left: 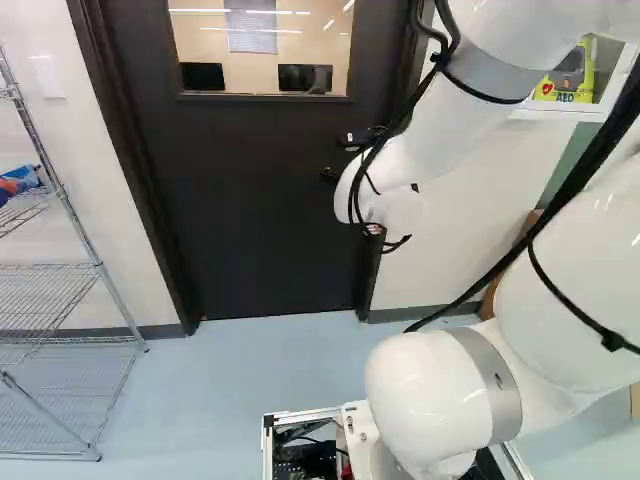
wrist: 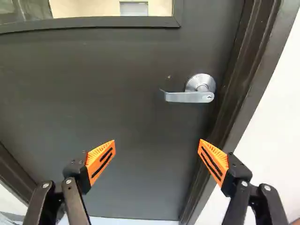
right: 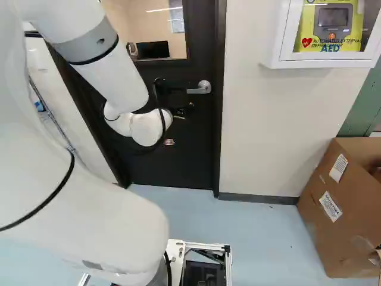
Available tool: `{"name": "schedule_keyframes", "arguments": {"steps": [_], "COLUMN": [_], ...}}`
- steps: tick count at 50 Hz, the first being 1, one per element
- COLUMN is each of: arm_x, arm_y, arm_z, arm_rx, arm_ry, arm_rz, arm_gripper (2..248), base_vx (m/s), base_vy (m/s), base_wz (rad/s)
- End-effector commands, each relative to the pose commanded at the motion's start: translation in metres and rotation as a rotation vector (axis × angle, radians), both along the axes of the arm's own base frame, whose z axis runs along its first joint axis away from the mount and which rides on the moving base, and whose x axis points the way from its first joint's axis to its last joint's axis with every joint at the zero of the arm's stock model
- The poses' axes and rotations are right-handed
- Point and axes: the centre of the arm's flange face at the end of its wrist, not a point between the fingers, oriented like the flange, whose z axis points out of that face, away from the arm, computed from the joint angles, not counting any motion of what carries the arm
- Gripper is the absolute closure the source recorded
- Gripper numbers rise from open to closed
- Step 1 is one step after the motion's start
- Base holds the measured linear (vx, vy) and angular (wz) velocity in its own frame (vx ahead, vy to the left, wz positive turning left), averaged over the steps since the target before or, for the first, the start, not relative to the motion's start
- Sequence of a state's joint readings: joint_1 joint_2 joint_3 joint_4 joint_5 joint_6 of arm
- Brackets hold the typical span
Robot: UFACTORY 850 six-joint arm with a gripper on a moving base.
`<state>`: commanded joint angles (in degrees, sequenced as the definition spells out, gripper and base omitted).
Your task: Open the door and move inside
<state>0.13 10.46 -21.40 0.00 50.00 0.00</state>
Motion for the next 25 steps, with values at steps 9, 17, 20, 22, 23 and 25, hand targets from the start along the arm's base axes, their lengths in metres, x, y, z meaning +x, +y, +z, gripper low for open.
{"name": "schedule_keyframes", "arguments": {"steps": [9, 17, 20, 22, 23, 25], "arm_x": [0.012, 0.025, 0.030, 0.033, 0.035, 0.039], "arm_y": [0.001, 0.001, 0.002, 0.002, 0.002, 0.002], "arm_z": [0.010, 0.019, 0.022, 0.024, 0.026, 0.027], "arm_rx": [0.000, 0.000, 0.000, 0.000, 0.000, 0.000], "arm_ry": [-0.019, -0.036, -0.043, -0.047, -0.050, -0.053], "arm_rz": [0.002, 0.003, 0.004, 0.004, 0.005, 0.005], "arm_gripper": [3, 3, 3, 3, 3, 3], "base_vx": [0.000, 0.000, 0.000, 0.000, 0.000, 0.000], "base_vy": [0.000, 0.000, 0.000, 0.000, 0.000, 0.000], "base_wz": [0.000, 0.000, 0.000, 0.000, 0.000, 0.000]}}
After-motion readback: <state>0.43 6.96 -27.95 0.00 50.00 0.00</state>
